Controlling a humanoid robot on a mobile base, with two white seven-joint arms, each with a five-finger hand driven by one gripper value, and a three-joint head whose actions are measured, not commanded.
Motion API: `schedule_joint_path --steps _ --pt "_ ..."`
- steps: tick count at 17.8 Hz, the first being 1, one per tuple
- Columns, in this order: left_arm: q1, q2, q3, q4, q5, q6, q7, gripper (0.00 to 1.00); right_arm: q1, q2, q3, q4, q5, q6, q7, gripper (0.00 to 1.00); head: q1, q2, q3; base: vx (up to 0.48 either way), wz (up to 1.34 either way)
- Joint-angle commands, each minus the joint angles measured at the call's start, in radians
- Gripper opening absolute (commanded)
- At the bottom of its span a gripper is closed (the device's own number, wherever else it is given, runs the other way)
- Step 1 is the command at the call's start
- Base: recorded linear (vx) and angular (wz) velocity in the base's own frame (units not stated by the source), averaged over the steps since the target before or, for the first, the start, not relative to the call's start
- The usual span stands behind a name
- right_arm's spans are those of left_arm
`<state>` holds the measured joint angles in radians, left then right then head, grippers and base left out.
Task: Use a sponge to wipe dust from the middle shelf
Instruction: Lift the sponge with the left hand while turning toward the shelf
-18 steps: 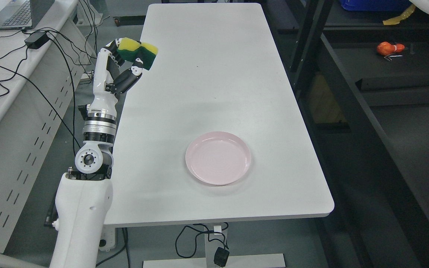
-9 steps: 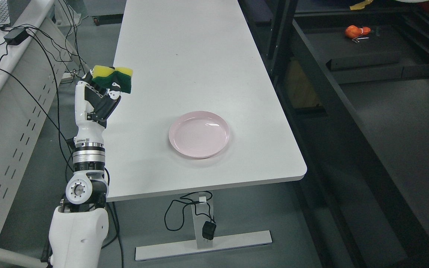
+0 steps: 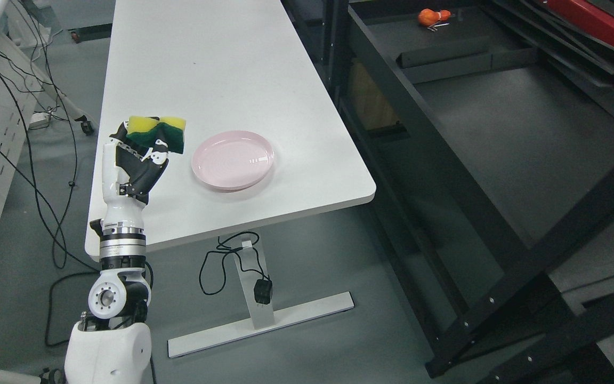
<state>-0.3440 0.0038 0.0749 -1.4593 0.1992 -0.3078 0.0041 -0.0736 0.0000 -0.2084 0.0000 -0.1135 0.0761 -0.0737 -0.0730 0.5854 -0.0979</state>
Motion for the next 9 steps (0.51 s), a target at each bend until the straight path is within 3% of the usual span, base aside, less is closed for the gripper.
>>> schedule_joint_path --steps 1,9 --pt "0.117 0.014 0.008 -0.075 -0.001 -0.037 -0.010 0.00 0.000 -0.017 0.000 -0.017 0.000 0.001 0.000 1.00 0.0000 0.000 0.000 -0.241 -0.39" --pt "0.287 0.041 0.009 -0.099 -0.001 -0.123 -0.023 0.00 0.000 -0.017 0.000 -0.017 0.000 0.001 0.000 1.00 0.0000 0.000 0.000 -0.242 -0.48"
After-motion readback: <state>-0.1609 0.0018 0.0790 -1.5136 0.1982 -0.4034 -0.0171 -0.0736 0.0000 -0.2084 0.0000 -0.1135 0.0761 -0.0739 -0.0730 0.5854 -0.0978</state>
